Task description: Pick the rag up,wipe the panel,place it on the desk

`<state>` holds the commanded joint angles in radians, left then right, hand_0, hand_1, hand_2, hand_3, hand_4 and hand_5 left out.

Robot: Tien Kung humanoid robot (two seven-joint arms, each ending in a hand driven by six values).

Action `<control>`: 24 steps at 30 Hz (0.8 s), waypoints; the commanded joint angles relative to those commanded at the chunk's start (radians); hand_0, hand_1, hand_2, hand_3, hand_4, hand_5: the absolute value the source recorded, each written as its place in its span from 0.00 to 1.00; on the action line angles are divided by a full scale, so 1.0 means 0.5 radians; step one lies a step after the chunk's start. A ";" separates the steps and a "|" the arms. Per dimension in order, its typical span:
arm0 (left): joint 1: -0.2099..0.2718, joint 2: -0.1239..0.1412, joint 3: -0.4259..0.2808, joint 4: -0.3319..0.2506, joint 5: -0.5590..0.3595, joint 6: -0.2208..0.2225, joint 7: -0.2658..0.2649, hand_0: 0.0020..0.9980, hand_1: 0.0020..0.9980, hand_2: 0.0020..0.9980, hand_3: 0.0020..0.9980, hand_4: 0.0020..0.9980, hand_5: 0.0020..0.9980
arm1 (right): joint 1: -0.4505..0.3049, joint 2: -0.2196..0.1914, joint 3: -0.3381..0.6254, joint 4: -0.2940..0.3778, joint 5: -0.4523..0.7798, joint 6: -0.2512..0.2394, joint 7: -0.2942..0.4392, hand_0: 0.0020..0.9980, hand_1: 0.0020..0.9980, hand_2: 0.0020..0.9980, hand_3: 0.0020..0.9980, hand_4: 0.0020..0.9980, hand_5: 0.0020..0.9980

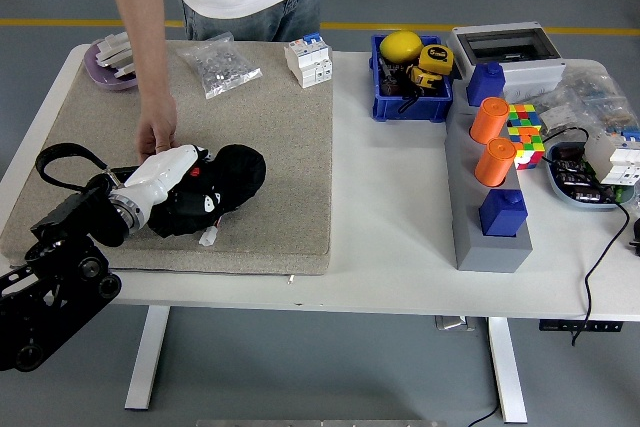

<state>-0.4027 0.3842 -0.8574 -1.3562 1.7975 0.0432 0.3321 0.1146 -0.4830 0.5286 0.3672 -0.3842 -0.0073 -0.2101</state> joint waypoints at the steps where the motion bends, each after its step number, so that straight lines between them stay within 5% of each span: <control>1: -0.002 -0.008 0.007 0.003 0.004 -0.001 0.004 0.21 0.12 0.49 0.50 0.22 0.00 | 0.000 0.000 -0.002 0.000 0.000 0.000 0.000 0.76 0.61 0.63 0.62 1.00 0.64; 8: 0.018 -0.006 -0.002 -0.001 0.014 -0.008 0.023 0.21 0.12 0.49 0.50 0.22 0.00 | -0.003 0.001 0.002 0.000 -0.002 -0.001 0.001 0.76 0.61 0.63 0.62 1.00 0.64; 24: 0.146 0.091 -0.204 0.043 0.046 -0.012 0.025 0.21 0.13 0.49 0.51 0.24 0.00 | -0.009 0.000 0.016 -0.001 -0.009 -0.007 0.003 0.76 0.61 0.63 0.62 1.00 0.64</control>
<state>-0.3296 0.4296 -0.9594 -1.3346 1.8205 0.0370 0.3443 0.1099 -0.4833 0.5364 0.3666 -0.3886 -0.0110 -0.2088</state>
